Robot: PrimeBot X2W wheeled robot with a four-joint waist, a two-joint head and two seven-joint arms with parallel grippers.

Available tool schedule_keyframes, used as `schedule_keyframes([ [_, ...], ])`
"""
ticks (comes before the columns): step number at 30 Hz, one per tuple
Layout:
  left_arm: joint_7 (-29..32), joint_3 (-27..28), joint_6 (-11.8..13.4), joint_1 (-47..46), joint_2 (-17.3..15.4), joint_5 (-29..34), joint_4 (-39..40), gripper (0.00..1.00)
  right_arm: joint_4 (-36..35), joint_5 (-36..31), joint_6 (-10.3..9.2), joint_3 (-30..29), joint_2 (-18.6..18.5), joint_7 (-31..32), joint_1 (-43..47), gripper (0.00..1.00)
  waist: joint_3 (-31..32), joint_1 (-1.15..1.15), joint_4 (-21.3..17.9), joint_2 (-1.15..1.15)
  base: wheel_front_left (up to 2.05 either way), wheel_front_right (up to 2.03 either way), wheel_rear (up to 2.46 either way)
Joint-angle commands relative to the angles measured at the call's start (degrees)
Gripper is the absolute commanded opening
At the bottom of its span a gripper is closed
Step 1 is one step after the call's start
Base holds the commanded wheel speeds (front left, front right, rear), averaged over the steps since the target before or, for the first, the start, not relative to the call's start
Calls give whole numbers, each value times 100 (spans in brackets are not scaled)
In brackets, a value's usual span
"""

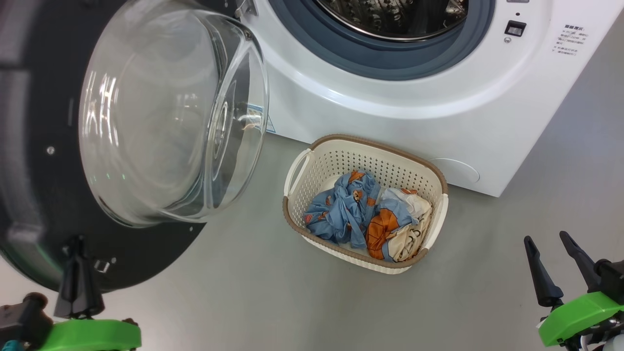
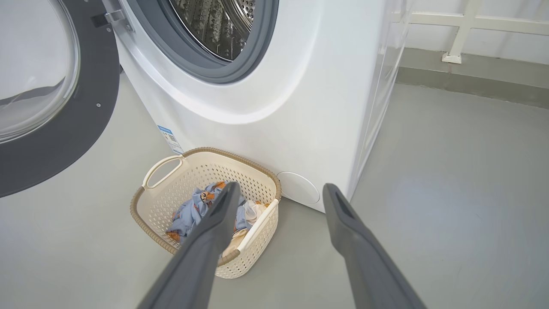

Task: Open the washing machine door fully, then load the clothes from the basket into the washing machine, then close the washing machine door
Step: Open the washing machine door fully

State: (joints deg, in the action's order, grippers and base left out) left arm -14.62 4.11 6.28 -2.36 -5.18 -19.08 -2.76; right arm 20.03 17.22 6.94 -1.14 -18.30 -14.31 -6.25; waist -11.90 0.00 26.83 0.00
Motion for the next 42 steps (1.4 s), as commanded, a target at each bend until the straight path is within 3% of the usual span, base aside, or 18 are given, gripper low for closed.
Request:
schedule_keyframes([
  [1,-38,382,52,-130,-262,49,45,0,-131,-27,55,118,-117,-69,-85,100,10,0,12,0,0,0,0],
  [31,-38,2208,-424,-2039,-765,634,-1970,0,-152,14,55,180,-284,-69,-256,100,-521,0,-215,0,0,0,0],
  [42,-38,3065,-811,-2929,-1184,686,-2976,0,-225,5,55,234,-447,-69,-556,100,-1102,0,-356,0,0,0,0],
])
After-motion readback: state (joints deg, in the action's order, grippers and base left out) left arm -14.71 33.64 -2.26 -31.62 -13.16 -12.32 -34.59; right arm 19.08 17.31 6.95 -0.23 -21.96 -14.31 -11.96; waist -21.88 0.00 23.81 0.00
